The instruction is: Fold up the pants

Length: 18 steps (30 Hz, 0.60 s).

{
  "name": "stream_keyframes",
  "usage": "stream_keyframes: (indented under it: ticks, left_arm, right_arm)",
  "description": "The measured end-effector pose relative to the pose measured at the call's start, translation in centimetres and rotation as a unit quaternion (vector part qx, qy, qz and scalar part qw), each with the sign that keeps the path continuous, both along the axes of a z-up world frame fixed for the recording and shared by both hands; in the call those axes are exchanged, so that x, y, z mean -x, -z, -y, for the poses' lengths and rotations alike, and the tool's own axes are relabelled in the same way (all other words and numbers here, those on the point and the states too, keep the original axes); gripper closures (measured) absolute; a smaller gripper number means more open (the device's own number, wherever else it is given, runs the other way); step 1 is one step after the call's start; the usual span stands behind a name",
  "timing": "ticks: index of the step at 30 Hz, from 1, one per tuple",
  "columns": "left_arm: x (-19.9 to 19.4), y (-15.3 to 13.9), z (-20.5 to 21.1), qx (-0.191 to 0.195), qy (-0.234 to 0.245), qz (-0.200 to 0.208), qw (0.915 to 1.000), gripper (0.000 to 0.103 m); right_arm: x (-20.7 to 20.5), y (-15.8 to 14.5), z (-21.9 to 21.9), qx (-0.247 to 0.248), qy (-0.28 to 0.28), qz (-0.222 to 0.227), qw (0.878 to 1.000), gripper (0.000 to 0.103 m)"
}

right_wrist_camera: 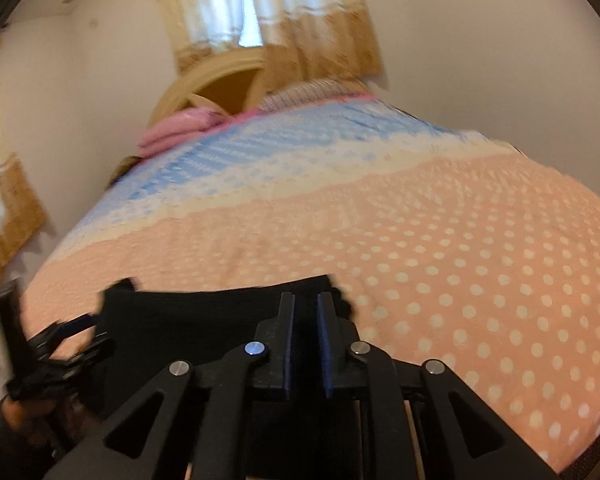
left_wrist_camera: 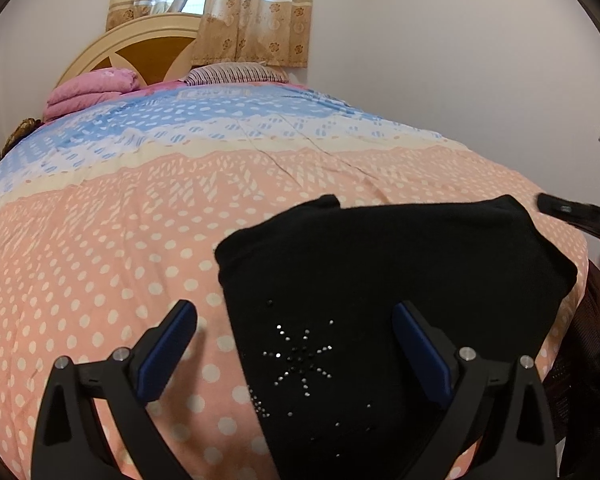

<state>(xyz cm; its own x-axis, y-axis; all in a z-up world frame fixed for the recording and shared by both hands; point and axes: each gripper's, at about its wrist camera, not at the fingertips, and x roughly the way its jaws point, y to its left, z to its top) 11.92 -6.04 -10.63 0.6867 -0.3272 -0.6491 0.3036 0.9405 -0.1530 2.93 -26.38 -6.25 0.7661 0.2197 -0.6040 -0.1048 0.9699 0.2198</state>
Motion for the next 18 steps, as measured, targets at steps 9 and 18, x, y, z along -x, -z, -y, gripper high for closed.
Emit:
stream_keyframes:
  ticks: [9,18]
  left_arm:
    - [0.0,0.3,-0.2,0.002,-0.002,-0.007,1.0000,0.000]
    - [0.0,0.9,-0.5,0.013,-0.002,-0.021,0.9997,0.000]
  right_arm:
    - [2.9,3.9,-2.1,0.022,-0.061,-0.047,0.997,0.065]
    - [2.7,4.7,-0.7,-0.007,-0.064,-0.056,0.996,0.065]
